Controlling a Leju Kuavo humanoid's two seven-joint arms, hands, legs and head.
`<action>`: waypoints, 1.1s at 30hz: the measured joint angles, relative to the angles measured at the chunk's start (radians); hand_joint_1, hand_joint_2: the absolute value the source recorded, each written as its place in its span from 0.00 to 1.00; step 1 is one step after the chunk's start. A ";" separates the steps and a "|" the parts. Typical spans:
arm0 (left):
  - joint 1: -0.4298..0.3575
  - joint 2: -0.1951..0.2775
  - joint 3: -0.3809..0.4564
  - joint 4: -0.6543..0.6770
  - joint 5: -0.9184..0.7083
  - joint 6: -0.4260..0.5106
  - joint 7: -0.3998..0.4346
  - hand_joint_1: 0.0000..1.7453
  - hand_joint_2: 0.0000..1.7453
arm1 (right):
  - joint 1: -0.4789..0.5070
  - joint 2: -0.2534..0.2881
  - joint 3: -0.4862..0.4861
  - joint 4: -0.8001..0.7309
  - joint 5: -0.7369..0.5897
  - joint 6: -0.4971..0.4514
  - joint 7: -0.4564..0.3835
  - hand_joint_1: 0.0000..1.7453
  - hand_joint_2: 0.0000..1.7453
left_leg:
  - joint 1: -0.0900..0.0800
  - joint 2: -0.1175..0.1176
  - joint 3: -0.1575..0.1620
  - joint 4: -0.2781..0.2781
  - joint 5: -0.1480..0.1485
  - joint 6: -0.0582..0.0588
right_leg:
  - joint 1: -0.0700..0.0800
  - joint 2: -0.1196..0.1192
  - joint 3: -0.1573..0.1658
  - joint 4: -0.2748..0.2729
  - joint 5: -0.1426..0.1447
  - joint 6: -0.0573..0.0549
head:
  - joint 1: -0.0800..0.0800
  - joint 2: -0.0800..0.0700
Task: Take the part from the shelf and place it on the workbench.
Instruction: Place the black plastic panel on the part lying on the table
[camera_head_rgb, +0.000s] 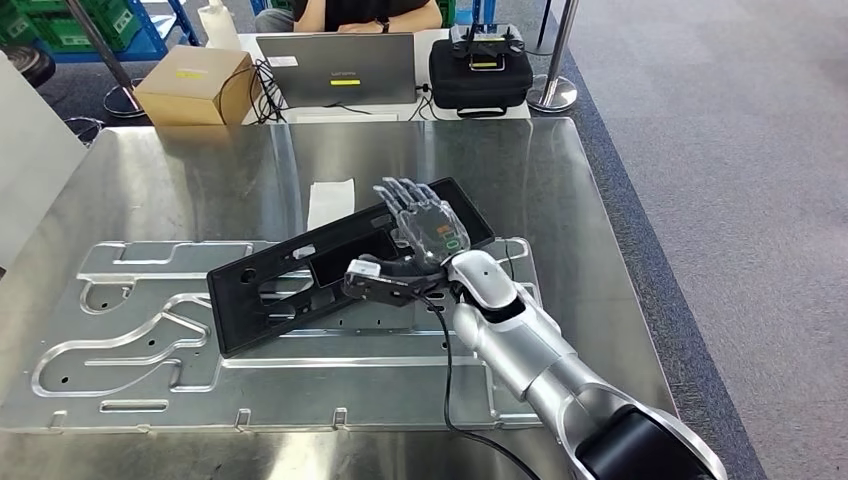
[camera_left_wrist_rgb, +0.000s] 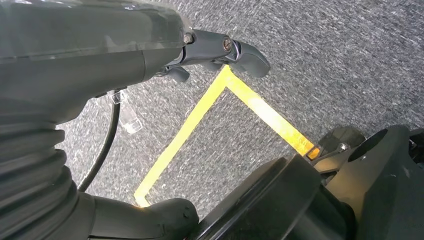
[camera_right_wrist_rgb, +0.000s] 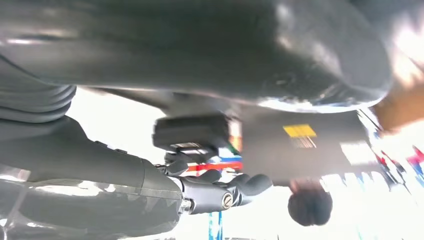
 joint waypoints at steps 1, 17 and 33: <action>0.001 0.000 0.003 0.000 0.001 0.001 -0.001 0.00 1.00 | 0.000 -0.004 -0.007 -0.050 -0.048 0.013 -0.009 0.00 0.00 | 0.000 0.000 0.000 0.000 0.000 0.000 | 0.000 0.000 0.000 0.000 0.000 0.000 | 0.000 0.000; 0.005 0.000 0.028 0.000 -0.005 0.007 -0.024 0.00 1.00 | 0.048 -0.048 -0.064 -0.302 -0.311 0.023 -0.072 0.00 0.00 | 0.000 -0.001 -0.001 0.000 0.000 0.000 | 0.000 -0.001 0.000 -0.001 0.000 0.000 | 0.000 0.000; 0.006 0.008 0.076 -0.001 0.038 -0.017 -0.047 0.00 0.00 | 0.146 -0.067 -0.081 -0.334 -0.344 -0.024 -0.119 0.00 0.00 | -0.004 -0.003 -0.001 0.000 0.000 0.000 | -0.004 -0.003 0.000 -0.001 -0.001 0.005 | 0.000 0.000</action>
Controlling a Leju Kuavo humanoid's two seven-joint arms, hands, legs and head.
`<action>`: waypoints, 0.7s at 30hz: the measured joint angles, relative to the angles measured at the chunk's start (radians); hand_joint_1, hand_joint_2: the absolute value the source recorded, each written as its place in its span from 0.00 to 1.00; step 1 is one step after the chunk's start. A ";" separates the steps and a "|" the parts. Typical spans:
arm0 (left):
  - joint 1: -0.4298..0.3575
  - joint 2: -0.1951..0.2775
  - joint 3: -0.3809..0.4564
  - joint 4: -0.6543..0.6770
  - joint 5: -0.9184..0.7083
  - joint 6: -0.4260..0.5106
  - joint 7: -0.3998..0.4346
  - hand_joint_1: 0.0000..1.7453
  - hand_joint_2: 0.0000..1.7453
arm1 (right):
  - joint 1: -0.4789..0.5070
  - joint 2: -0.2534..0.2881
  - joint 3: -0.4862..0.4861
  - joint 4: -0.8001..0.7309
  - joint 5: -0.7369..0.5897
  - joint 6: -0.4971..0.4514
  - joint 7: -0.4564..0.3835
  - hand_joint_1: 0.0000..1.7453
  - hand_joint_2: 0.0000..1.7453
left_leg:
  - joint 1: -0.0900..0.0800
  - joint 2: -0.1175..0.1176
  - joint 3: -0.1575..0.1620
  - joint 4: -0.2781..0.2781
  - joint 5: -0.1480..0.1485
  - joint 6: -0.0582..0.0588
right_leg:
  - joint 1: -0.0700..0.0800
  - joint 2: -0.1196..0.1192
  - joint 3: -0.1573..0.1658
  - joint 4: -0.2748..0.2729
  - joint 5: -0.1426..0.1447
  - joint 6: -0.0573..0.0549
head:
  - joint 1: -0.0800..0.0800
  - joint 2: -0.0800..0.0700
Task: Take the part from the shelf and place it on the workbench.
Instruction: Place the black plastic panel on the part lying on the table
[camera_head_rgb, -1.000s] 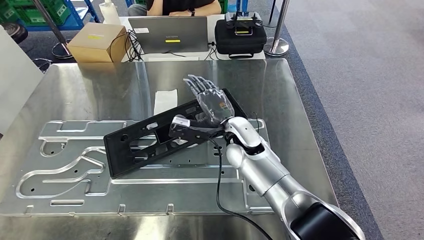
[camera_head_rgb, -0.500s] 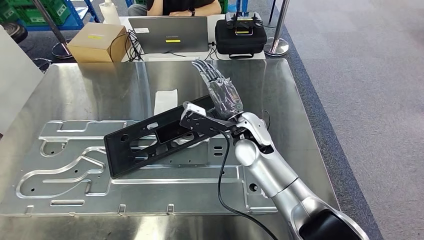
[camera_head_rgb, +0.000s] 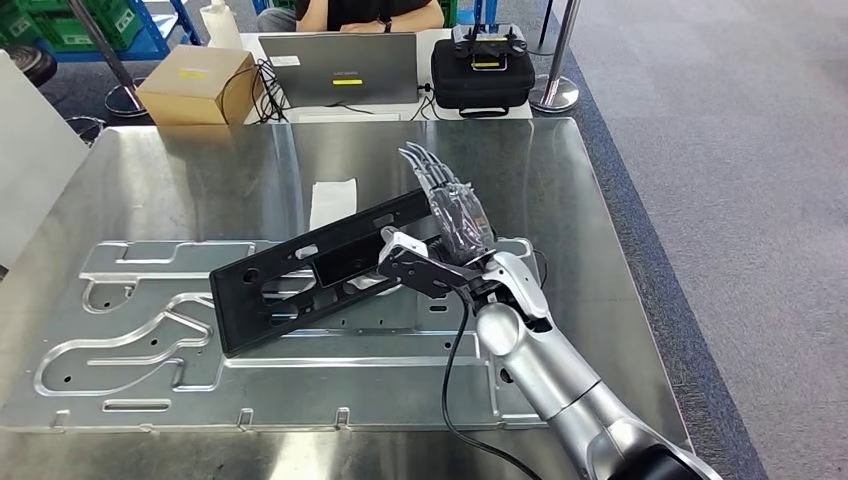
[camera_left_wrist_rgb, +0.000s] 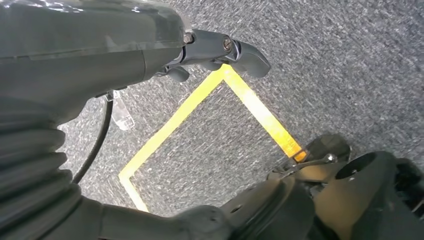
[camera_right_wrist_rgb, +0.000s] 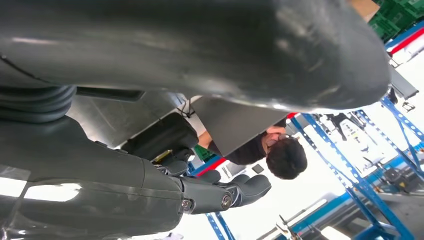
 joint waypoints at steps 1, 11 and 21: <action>-0.001 0.000 0.003 0.000 -0.001 -0.001 0.000 0.00 0.00 | 0.000 -0.001 0.000 -0.005 0.001 0.000 0.000 0.00 0.00 | 0.000 0.000 0.000 0.000 0.000 0.000 | -0.001 0.000 0.000 0.000 0.000 0.001 | 0.000 0.000; 0.001 -0.015 0.011 0.000 -0.008 -0.005 -0.001 0.00 0.00 | 0.001 -0.004 0.000 -0.024 0.009 0.001 0.005 0.00 0.00 | -0.006 0.000 -0.005 0.009 -0.007 0.016 | -0.005 0.000 0.000 -0.002 -0.002 0.017 | 0.000 0.000; -0.001 -0.022 0.016 0.000 -0.015 -0.004 0.003 0.00 0.00 | 0.010 -0.013 0.001 -0.031 0.025 0.003 0.014 0.00 0.00 | 0.006 0.005 0.007 -0.013 0.006 0.033 | -0.004 -0.008 -0.154 0.246 -0.058 0.032 | 0.004 0.000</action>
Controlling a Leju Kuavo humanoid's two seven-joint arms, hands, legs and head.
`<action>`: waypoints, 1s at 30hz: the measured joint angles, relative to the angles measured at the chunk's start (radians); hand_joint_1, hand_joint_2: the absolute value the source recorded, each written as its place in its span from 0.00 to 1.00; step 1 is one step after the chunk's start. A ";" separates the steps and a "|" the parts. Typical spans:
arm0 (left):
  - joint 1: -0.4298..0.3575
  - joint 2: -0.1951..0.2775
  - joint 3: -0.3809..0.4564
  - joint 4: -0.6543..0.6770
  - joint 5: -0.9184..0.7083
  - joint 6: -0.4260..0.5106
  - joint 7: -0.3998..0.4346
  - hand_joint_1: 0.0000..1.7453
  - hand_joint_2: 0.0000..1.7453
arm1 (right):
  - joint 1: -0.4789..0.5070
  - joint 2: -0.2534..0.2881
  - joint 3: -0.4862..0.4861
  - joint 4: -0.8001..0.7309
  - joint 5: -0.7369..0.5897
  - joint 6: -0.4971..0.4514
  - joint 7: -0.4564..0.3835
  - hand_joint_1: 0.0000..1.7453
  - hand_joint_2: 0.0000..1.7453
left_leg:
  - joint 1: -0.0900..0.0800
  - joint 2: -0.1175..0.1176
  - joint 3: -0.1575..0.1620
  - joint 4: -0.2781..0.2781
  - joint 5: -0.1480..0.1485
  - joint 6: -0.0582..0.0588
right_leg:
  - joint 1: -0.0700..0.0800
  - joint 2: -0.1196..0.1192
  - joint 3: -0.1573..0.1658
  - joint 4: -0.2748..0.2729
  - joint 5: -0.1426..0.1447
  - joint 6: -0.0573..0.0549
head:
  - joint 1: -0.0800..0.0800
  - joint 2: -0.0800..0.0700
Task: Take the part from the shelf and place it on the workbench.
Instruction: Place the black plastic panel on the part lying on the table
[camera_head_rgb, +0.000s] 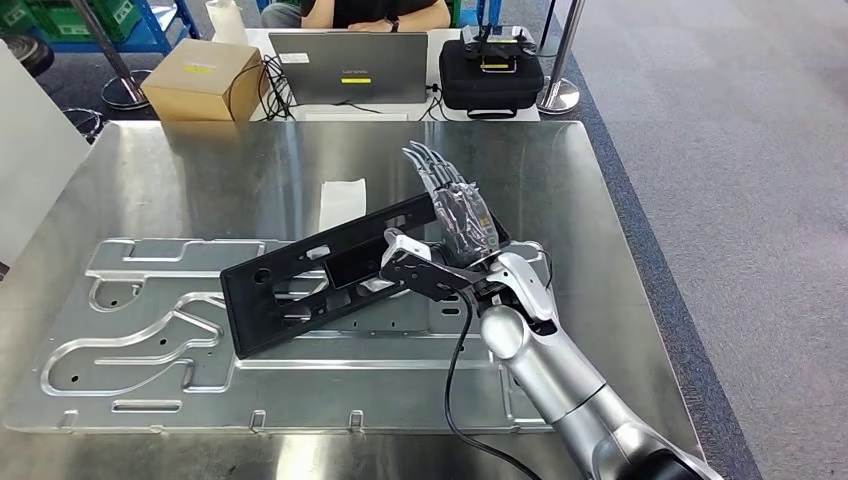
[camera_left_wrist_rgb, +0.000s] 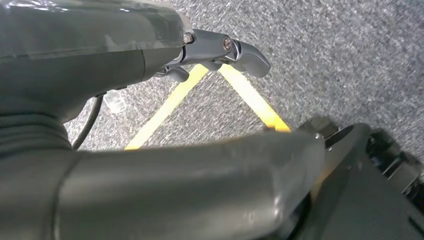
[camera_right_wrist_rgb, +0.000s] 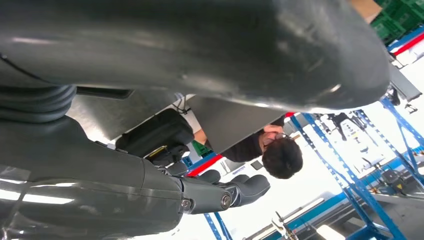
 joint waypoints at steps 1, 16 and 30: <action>0.000 0.000 0.000 0.000 -0.002 0.000 0.002 0.00 0.00 | -0.001 0.000 0.000 0.001 0.001 0.001 0.001 0.00 0.00 | 0.000 0.000 0.000 0.004 -0.003 -0.002 | 0.000 0.000 0.022 -0.065 0.048 -0.004 | 0.000 0.000; 0.000 -0.004 0.010 0.000 -0.016 0.001 0.020 0.00 0.00 | 0.002 -0.003 0.000 0.026 0.020 0.002 0.006 0.00 0.00 | 0.034 -0.001 -0.043 0.196 -0.114 -0.084 | -0.013 -0.013 0.024 -0.233 0.167 -0.033 | -0.015 0.000; -0.005 -0.005 0.013 0.000 -0.016 0.001 0.023 0.00 0.00 | 0.002 -0.005 0.000 0.048 0.021 0.001 0.006 0.00 0.00 | 0.011 0.001 -0.046 0.014 0.018 -0.012 | -0.010 -0.010 -0.066 0.055 0.015 0.017 | -0.010 0.000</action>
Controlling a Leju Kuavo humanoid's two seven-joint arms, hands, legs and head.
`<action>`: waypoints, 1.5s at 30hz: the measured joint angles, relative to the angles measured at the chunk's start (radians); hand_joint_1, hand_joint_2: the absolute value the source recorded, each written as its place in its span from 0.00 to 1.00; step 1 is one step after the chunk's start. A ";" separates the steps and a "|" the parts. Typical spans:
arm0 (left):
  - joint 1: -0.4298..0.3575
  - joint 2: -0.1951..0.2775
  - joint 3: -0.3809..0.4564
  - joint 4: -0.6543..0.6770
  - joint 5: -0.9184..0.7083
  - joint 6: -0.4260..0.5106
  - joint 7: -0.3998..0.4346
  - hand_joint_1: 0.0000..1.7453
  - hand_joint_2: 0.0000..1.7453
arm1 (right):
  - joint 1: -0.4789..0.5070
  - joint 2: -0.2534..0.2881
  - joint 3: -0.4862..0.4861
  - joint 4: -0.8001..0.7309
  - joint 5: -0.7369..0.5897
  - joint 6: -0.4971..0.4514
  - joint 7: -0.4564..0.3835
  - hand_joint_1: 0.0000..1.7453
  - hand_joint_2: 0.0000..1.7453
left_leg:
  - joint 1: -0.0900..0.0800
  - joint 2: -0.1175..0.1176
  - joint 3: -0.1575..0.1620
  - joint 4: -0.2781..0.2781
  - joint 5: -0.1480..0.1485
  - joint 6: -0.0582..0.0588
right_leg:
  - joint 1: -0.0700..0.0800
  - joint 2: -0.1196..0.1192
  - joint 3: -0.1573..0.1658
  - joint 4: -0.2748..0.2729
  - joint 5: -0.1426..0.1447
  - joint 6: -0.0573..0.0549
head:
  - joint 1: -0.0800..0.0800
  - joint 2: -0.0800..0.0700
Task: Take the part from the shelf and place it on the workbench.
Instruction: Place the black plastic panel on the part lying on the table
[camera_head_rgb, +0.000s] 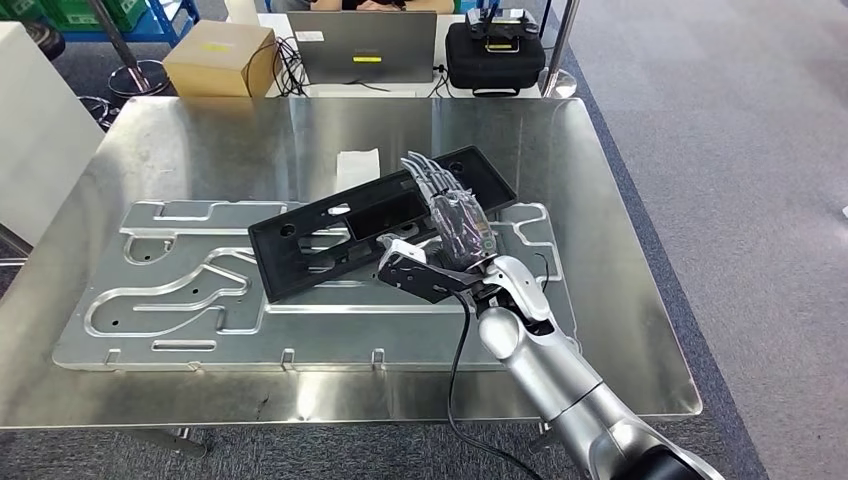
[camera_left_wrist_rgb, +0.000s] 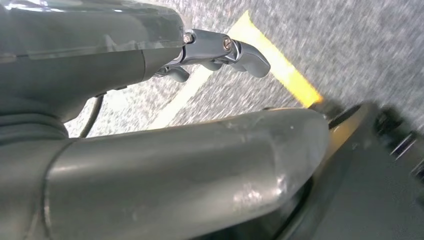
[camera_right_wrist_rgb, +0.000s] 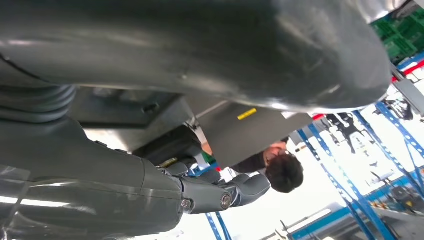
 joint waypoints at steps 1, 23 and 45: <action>0.000 0.000 0.000 0.000 0.000 0.000 0.000 0.00 0.00 | 0.000 0.000 0.000 0.001 0.000 0.000 0.000 0.00 0.00 | -0.004 0.000 -0.011 0.001 0.008 0.001 | 0.004 0.000 0.039 -0.044 0.025 -0.009 | 0.000 0.000; -0.079 -0.153 0.039 -0.005 0.020 0.091 0.156 0.00 0.00 | -0.013 -0.007 -0.002 -0.046 0.007 0.010 0.044 0.00 0.00 | 0.025 -0.004 0.081 0.017 -0.084 -0.048 | -0.010 -0.013 0.050 -0.275 0.192 0.006 | -0.003 0.000; -0.083 -0.168 0.041 -0.008 0.016 0.094 0.144 0.00 0.00 | 0.088 -0.067 -0.008 -0.150 -0.092 -0.021 -0.018 0.00 0.00 | 0.013 -0.003 -0.102 0.270 -0.129 -0.065 | 0.012 -0.017 0.121 -0.325 0.155 -0.059 | 0.002 0.000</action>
